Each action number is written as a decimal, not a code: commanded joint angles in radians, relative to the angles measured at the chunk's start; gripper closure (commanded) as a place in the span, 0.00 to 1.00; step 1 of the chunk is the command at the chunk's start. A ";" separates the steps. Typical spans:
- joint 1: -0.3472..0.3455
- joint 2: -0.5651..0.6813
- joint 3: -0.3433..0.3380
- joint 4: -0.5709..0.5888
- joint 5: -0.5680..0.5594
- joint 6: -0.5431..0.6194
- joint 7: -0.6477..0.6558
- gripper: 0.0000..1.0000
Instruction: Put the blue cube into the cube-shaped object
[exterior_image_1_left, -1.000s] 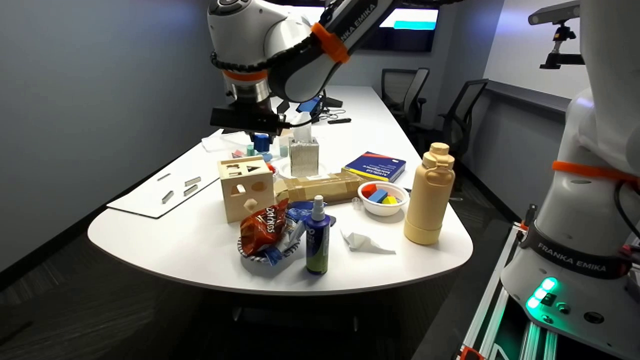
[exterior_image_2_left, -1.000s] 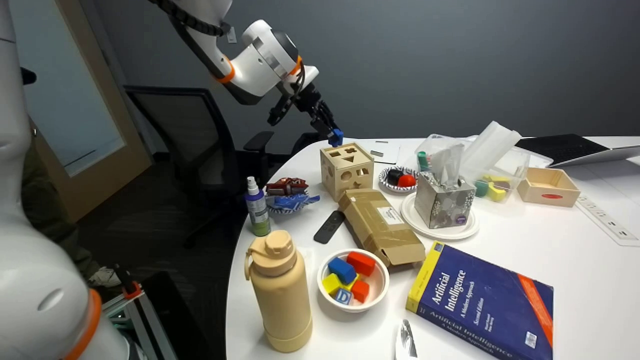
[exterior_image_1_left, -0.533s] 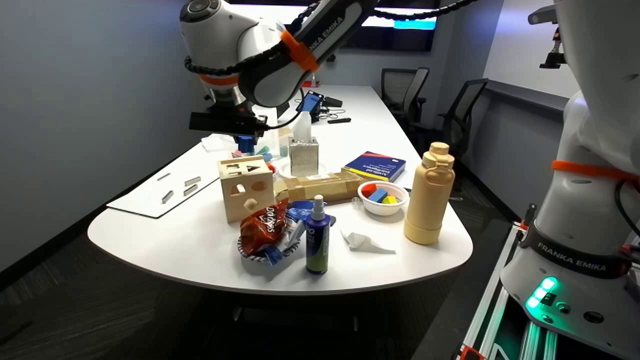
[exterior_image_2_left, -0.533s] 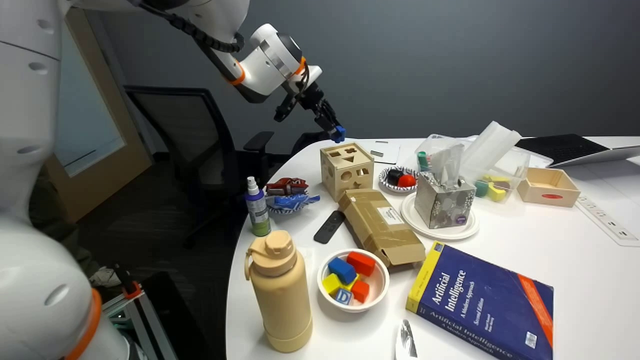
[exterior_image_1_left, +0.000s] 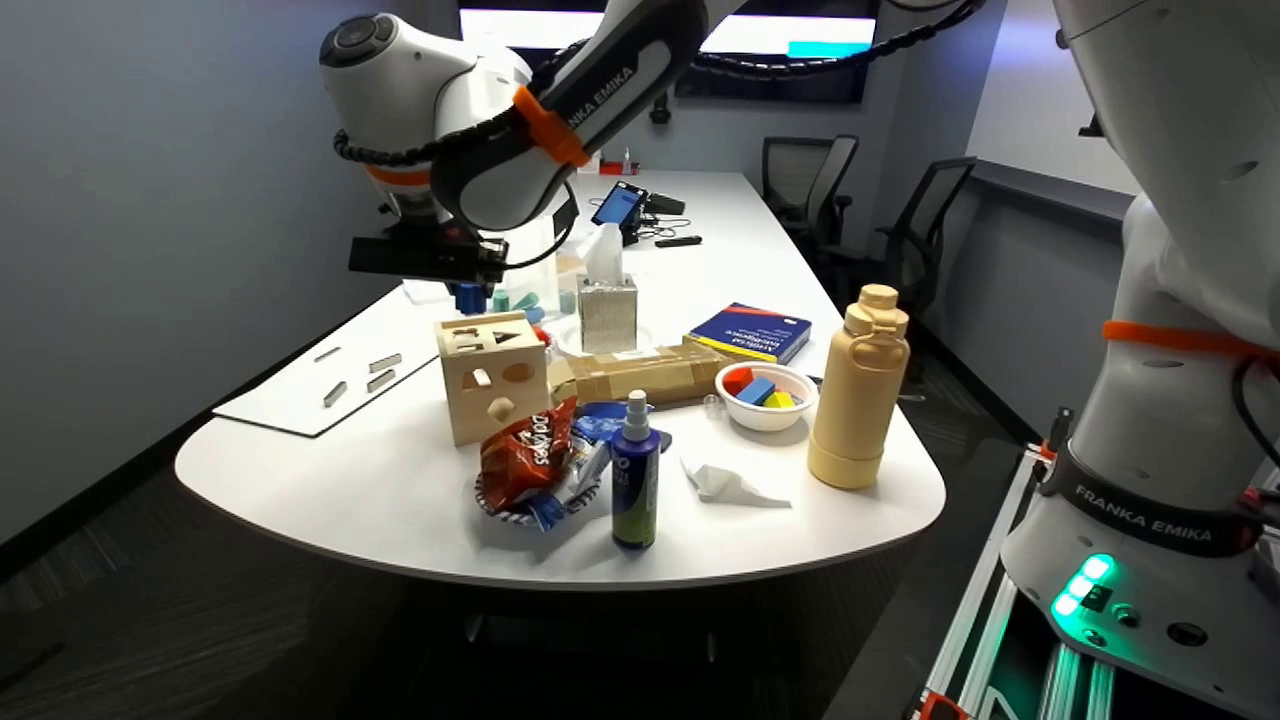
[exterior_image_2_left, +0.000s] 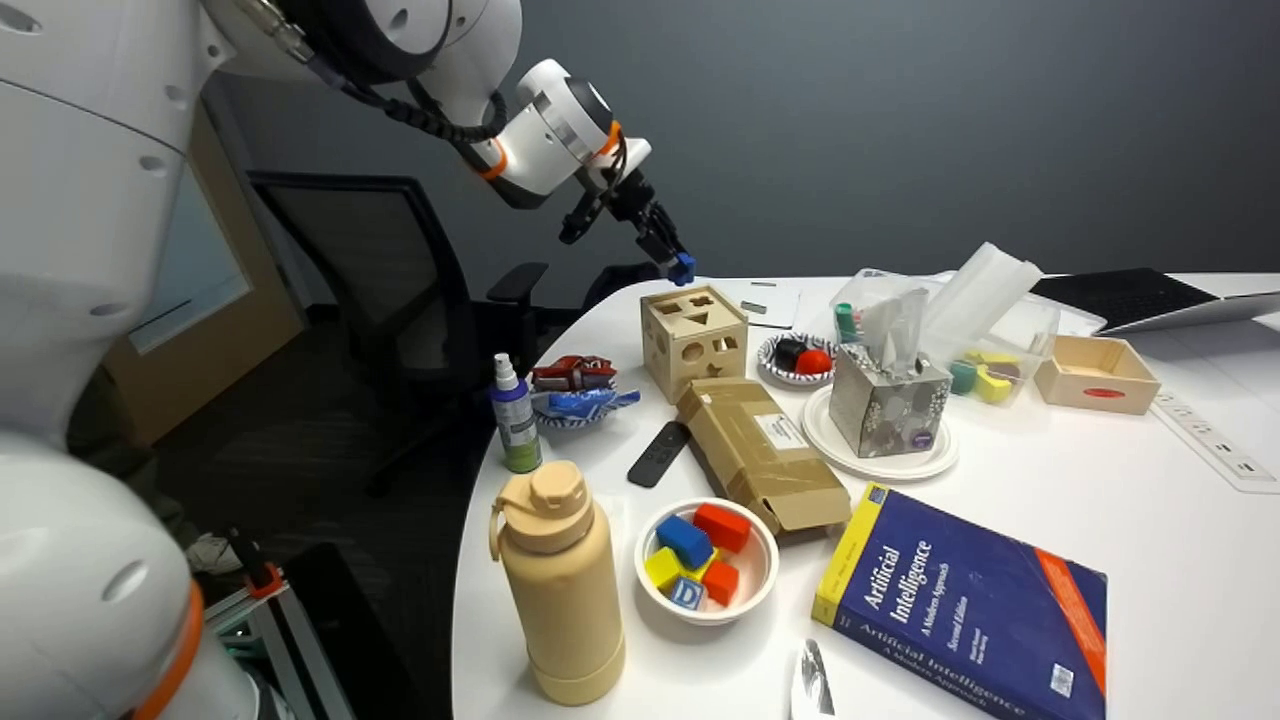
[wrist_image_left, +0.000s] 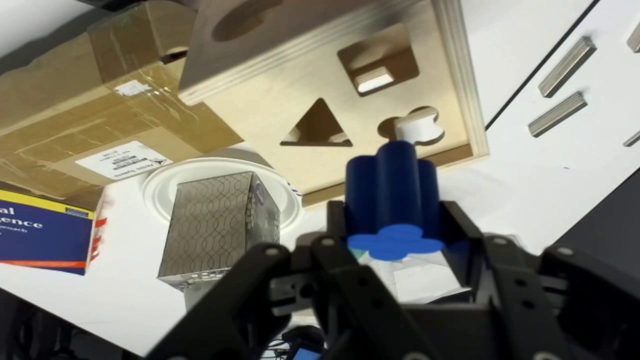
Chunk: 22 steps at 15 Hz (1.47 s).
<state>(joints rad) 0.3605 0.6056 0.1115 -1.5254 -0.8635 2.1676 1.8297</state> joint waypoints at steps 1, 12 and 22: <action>0.031 0.075 -0.021 0.119 0.044 -0.059 -0.036 0.76; 0.052 0.193 -0.074 0.255 0.097 -0.065 -0.040 0.76; 0.063 0.258 -0.104 0.340 0.157 -0.080 -0.077 0.76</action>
<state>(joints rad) 0.4027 0.8227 0.0273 -1.2598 -0.7465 2.1293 1.7863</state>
